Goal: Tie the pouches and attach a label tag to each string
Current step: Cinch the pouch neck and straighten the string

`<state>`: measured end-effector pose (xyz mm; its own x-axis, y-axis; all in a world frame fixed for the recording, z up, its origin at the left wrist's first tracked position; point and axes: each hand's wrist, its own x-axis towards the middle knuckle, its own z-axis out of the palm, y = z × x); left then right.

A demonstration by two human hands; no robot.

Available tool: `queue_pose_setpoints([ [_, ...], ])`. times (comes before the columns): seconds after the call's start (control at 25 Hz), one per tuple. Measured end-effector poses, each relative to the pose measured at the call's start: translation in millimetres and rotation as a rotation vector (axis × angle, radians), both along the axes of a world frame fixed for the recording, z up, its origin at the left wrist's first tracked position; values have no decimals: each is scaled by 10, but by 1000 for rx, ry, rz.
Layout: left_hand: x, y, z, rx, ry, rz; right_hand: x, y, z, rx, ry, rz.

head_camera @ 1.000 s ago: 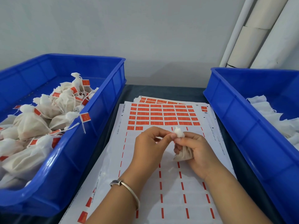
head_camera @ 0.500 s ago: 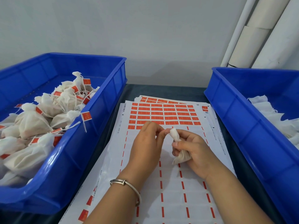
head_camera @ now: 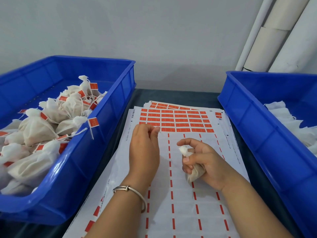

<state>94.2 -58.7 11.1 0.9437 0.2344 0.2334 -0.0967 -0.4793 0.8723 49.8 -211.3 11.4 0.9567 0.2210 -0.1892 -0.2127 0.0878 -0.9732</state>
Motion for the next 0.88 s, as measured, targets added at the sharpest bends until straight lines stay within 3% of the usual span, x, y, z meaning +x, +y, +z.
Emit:
queue_pose_setpoints([
  [0.32, -52, 4, 144, -61, 26, -96, -60, 30, 156, 3, -64, 71],
  [0.52, -89, 114, 430, 34, -68, -212, -20, 101, 265, -196, -174, 222],
  [0.68, 51, 210, 625, 90, -95, -283, 130, 196, 380, -121, -179, 85],
  [0.88, 354, 321, 606, -84, -78, -215, 428, 312, 480, -93, -208, -73],
])
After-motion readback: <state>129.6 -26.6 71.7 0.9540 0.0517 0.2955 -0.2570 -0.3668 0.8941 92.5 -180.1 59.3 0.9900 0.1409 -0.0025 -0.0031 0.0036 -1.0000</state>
